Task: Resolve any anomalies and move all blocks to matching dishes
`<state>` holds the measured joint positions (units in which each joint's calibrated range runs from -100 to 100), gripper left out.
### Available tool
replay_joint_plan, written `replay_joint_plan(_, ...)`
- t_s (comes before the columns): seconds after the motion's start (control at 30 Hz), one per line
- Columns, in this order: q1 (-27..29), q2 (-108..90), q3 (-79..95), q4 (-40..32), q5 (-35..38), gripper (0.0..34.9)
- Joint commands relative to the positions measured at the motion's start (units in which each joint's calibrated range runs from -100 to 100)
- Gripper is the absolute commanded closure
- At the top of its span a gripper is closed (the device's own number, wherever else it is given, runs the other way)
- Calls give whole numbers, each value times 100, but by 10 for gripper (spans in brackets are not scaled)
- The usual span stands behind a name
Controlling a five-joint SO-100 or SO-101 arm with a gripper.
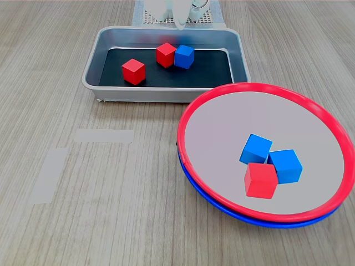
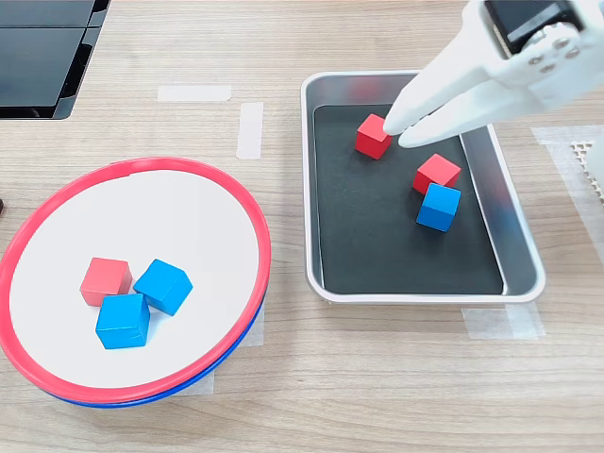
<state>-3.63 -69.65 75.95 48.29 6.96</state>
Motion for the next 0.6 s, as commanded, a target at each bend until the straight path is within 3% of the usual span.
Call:
replay_joint_plan(0.0,-272,1784,-1938,87,63,270)
replay_joint_plan(0.13,-423,3328,-3167,29,205,215)
replay_joint_plan(0.27,-480,4317,-3603,-359,430,204)
replay_joint_plan(0.33,-508,4667,-3667,-524,537,213)
replay_joint_plan(0.4,-564,5306,-3822,-912,591,261)
replay_joint_plan(0.57,-668,5767,-4068,-1168,552,281)
